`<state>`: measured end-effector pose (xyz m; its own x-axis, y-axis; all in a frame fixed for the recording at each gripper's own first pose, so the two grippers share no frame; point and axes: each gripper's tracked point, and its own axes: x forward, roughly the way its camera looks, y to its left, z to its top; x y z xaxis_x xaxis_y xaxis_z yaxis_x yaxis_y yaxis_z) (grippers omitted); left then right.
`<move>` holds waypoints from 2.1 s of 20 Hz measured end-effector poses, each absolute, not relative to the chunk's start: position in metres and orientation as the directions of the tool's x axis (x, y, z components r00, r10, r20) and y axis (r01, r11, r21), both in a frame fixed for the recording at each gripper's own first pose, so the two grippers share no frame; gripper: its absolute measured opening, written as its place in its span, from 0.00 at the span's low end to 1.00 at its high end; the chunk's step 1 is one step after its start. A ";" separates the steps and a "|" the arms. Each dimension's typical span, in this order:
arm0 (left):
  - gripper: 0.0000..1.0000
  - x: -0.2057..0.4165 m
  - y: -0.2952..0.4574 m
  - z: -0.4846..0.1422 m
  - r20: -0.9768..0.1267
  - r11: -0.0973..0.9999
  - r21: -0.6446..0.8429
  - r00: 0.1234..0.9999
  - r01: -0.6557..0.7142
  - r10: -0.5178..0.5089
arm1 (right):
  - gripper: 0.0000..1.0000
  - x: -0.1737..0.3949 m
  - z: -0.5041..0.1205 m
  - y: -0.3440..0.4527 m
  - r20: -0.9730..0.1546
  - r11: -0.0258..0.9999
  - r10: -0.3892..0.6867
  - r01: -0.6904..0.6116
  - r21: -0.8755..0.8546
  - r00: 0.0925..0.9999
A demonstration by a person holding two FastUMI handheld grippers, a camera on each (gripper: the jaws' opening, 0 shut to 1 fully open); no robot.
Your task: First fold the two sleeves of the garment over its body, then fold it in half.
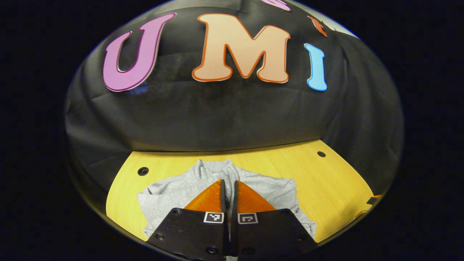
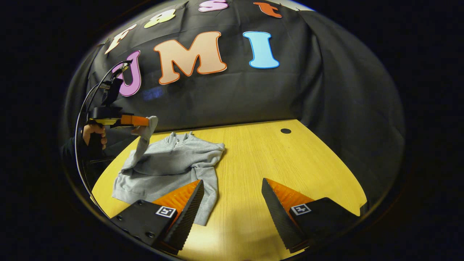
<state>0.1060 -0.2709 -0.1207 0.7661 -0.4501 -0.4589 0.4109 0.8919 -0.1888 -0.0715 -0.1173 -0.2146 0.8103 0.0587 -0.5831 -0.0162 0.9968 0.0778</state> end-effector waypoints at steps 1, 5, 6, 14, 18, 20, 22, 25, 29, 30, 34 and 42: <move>0.00 0.105 -0.281 -0.124 -0.464 0.887 -0.193 0.758 0.419 -0.458 | 0.98 -0.074 -0.215 -0.120 -0.585 0.997 0.056 -0.009 0.082 0.809; 0.00 0.101 -0.315 -0.143 -0.493 0.878 -0.188 0.731 0.441 -0.473 | 0.98 -0.084 -0.219 -0.131 -0.596 0.995 0.048 0.012 0.096 0.801; 0.00 0.099 -0.325 -0.148 -0.501 0.872 -0.184 0.719 0.454 -0.481 | 0.99 -0.087 -0.222 -0.131 -0.599 0.995 0.047 0.015 0.099 0.799; 0.05 0.091 -0.362 -0.186 -0.561 0.859 -0.163 0.671 0.485 -0.485 | 0.98 -0.102 -0.230 -0.142 -0.619 0.990 0.060 0.032 0.136 0.783; 0.48 0.087 -0.373 -0.163 -0.494 0.821 -0.196 0.670 0.535 -0.555 | 0.98 -0.098 -0.235 -0.128 -0.625 0.988 0.094 0.005 0.155 0.775; 0.83 0.087 -0.364 -0.146 -0.441 0.814 -0.177 0.695 0.554 -0.568 | 0.99 -0.093 -0.234 -0.117 -0.619 0.986 0.122 -0.024 0.164 0.776; 1.00 0.083 -0.345 -0.123 -0.371 0.816 -0.153 0.734 0.557 -0.570 | 0.99 -0.086 -0.231 -0.103 -0.610 0.981 0.159 -0.054 0.187 0.777; 0.98 0.069 -0.301 -0.114 -0.346 0.837 -0.147 0.766 0.527 -0.542 | 0.99 -0.074 -0.234 -0.083 -0.608 0.975 0.197 -0.089 0.203 0.769; 0.96 0.061 -0.229 -0.122 -0.357 0.889 -0.182 0.814 0.420 -0.458 | 0.99 -0.064 -0.240 -0.052 -0.606 0.961 0.255 -0.131 0.242 0.753; 0.96 0.057 -0.209 -0.125 -0.369 0.901 -0.187 0.822 0.392 -0.434 | 0.99 -0.064 -0.243 -0.046 -0.611 0.960 0.263 -0.137 0.245 0.747; 0.95 0.039 -0.131 -0.150 -0.427 0.946 -0.150 0.844 0.288 -0.325 | 0.99 -0.058 -0.254 -0.029 -0.631 0.959 0.273 -0.158 0.234 0.726; 0.95 -0.034 -0.031 -0.223 -0.565 0.980 -0.151 0.803 0.127 -0.191 | 0.96 -0.073 -0.286 -0.027 -0.686 0.974 0.226 -0.169 0.150 0.692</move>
<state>-0.0341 -0.0313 -0.2229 0.8027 -0.1910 -0.5650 0.1267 0.9803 -0.1514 -0.0728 -0.0269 -0.2856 0.6919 0.2259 -0.6857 -0.1694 0.9741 0.1500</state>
